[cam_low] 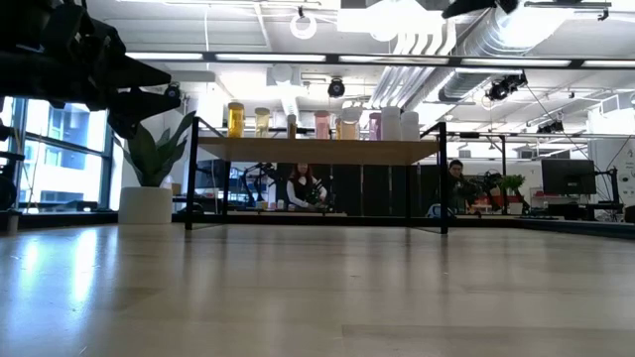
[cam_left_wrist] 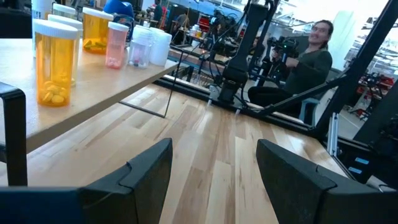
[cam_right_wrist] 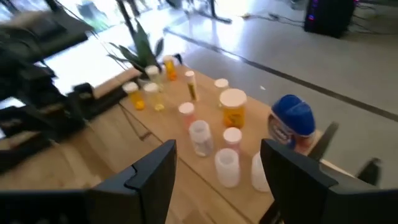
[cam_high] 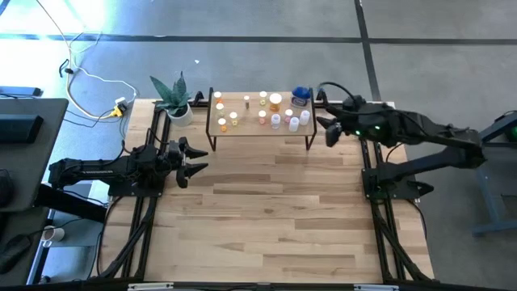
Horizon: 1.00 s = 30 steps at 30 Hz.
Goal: Pick and place medicine bottles onto shelf by color
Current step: Return to Home Position
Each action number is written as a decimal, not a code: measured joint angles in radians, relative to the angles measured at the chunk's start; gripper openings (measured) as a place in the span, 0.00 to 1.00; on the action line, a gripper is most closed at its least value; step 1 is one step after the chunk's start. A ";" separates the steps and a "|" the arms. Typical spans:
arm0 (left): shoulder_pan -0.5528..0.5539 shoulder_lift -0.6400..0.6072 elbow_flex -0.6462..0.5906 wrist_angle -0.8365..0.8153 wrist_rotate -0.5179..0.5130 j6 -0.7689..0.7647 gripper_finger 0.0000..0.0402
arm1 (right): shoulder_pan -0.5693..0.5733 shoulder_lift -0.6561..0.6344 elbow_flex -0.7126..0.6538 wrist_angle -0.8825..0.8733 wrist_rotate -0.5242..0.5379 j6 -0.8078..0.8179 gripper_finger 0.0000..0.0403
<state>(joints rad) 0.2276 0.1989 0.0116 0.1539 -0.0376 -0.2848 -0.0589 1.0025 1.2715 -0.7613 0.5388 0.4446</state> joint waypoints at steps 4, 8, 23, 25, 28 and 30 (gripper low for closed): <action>0.000 0.000 0.000 0.000 0.000 0.000 0.56 | 0.000 -0.140 -0.160 0.103 -0.039 -0.027 0.55; 0.000 0.000 0.000 0.000 0.000 0.000 0.56 | 0.000 -0.271 -0.284 0.124 -0.081 -0.034 0.55; 0.000 0.000 0.000 0.000 0.000 0.000 0.56 | 0.000 -0.721 -0.780 0.390 -0.308 -0.095 0.55; 0.000 0.000 0.000 0.000 0.000 0.000 0.56 | 0.000 -0.759 -0.847 0.459 -0.354 -0.099 0.55; 0.000 0.000 0.000 0.000 0.000 0.000 0.56 | 0.000 -0.806 -0.939 0.526 -0.424 -0.121 0.55; 0.000 0.000 0.000 0.000 0.000 0.000 0.56 | 0.000 -0.834 -0.991 0.554 -0.447 -0.129 0.55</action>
<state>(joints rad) 0.2276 0.1989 0.0116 0.1541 -0.0376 -0.2848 -0.0586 0.1690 0.2801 -0.2076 0.0920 0.3157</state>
